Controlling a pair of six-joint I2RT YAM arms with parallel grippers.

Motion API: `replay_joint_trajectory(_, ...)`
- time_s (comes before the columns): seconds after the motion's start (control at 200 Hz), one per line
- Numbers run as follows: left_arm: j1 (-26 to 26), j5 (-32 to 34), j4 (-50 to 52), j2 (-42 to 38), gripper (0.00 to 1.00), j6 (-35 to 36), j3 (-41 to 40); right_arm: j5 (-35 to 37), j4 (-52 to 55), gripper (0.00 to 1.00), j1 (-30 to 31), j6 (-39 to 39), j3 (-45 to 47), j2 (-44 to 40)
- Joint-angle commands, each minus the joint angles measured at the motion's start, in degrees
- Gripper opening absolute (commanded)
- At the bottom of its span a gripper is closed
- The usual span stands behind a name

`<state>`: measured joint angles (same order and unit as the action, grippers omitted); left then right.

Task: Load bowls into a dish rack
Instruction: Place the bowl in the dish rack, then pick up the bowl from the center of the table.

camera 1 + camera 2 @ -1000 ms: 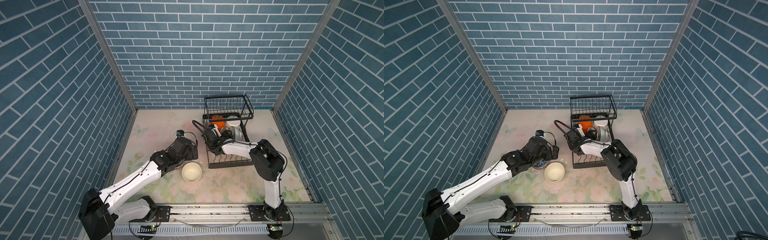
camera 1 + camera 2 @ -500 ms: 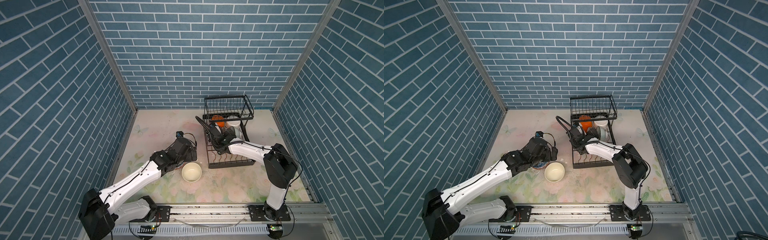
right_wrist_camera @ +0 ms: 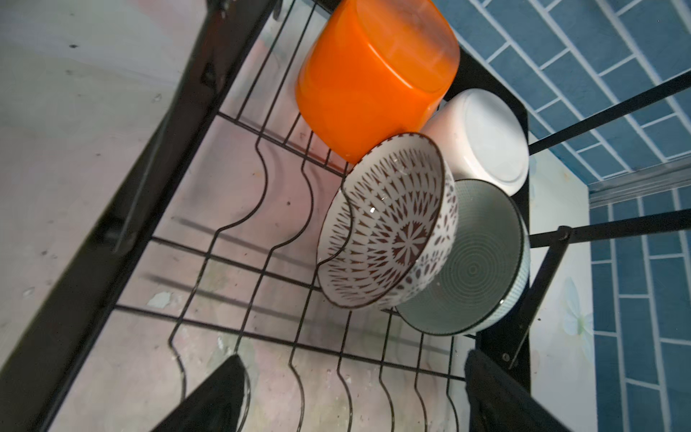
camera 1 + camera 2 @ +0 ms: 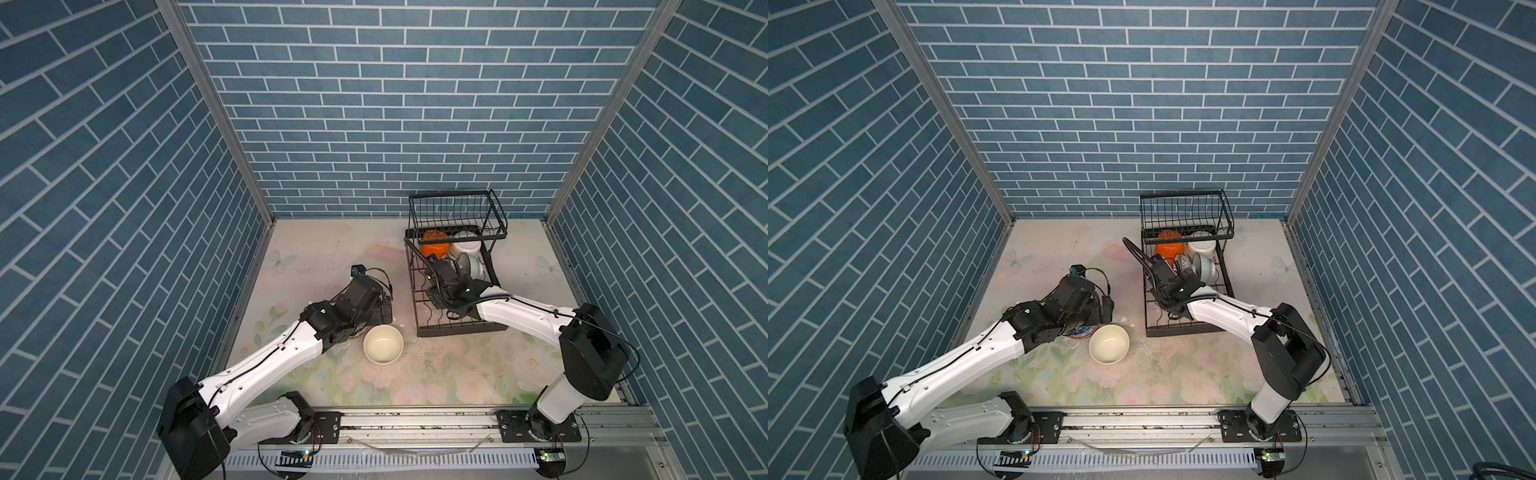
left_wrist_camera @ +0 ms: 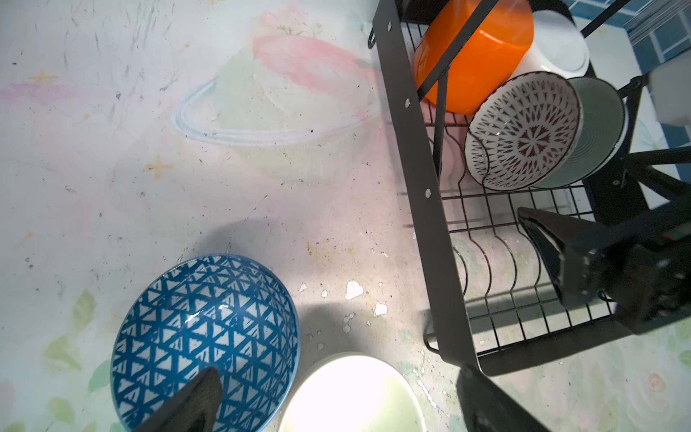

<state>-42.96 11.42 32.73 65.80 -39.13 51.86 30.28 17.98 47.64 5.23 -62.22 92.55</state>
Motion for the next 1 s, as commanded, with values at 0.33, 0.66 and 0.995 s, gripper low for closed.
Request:
replay_joint_trajectory(0.33, 0.1, -2.3, 9.7, 1.4, 1.0, -5.3, -0.1, -13.9, 12.7, 0.89, 0.1, 9.4, 1.1, -12.3)
replay_joint_trajectory(0.66, -5.9, -0.7, 15.0, 0.3, 0.96, -14.1, -2.8, -18.6, 14.1, 0.87, 0.0, 13.1, -0.3, -16.0)
replay_joint_trajectory(0.995, -10.5, -0.4, 13.4, 1.3, 0.77, -20.9, -7.3, -18.1, 12.8, 0.83, 0.0, 13.0, 0.8, -17.5)
